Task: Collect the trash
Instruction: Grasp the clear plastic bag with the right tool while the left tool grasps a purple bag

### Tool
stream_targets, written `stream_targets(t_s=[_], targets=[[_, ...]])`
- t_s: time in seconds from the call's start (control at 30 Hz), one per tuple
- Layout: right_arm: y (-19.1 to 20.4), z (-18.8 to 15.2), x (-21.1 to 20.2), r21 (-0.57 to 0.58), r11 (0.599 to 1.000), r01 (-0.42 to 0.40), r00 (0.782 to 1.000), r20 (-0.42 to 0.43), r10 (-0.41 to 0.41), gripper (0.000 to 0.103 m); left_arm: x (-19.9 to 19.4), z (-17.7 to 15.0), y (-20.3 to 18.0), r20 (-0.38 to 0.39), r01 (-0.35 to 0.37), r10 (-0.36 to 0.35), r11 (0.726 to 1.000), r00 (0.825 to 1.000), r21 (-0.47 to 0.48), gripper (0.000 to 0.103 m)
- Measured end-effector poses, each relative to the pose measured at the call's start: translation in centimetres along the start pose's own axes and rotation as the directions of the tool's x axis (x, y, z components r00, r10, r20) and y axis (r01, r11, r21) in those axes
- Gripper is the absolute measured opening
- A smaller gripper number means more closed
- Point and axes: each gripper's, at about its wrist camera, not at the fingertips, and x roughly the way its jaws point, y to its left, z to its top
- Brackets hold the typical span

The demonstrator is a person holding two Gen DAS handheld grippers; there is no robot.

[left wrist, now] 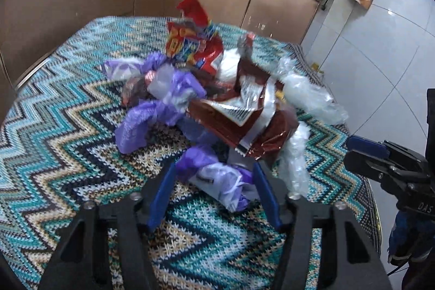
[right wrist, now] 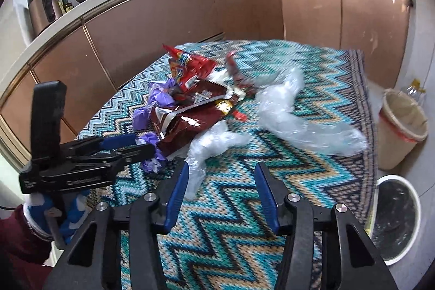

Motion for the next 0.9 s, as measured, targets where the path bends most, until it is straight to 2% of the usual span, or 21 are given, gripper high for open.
stream_targets(t_s=[0.27,0.43,0.47,0.53,0.6,0.67,0.9], targets=[[0.8,1.0,3.4,0.021,0.996,-0.092,0.992,-0.080,0.093,0.048,1.2,-0.1,1.2,-0.052,0.071,-0.073,0.997,0.996,-0.037,0.052],[0.8,1.3,5.9,0.066,0.990,-0.125,0.983,-0.129,0.133,0.046,1.3,0.0,1.2,-0.060,0.075,-0.076,0.997,0.995,-0.029,0.051],[0.7,1.2,6.2,0.079,0.988,-0.131,0.981,-0.135,0.141,0.042,1.3,0.1,1.1,-0.059,0.074,-0.076,0.997,0.995,-0.028,0.051],[0.5,1.2,6.8,0.095,0.987,-0.133,0.978,-0.146,0.146,0.034,1.2,0.1,1.0,-0.059,0.083,-0.085,0.996,0.995,-0.032,0.043],[0.1,1.0,7.0,0.119,0.982,-0.146,0.974,-0.154,0.164,0.021,1.2,0.1,0.1,-0.061,0.101,-0.103,0.994,0.993,-0.043,0.037],[0.0,0.8,6.9,0.126,0.981,-0.148,0.974,-0.153,0.166,0.015,0.8,-0.4,-0.2,-0.056,0.099,-0.102,0.994,0.993,-0.047,0.034],[0.5,-0.1,4.3,0.099,0.984,-0.145,0.979,-0.130,0.158,0.010,-1.5,-2.3,-0.7,-0.052,0.095,-0.098,0.994,0.994,-0.052,0.030]])
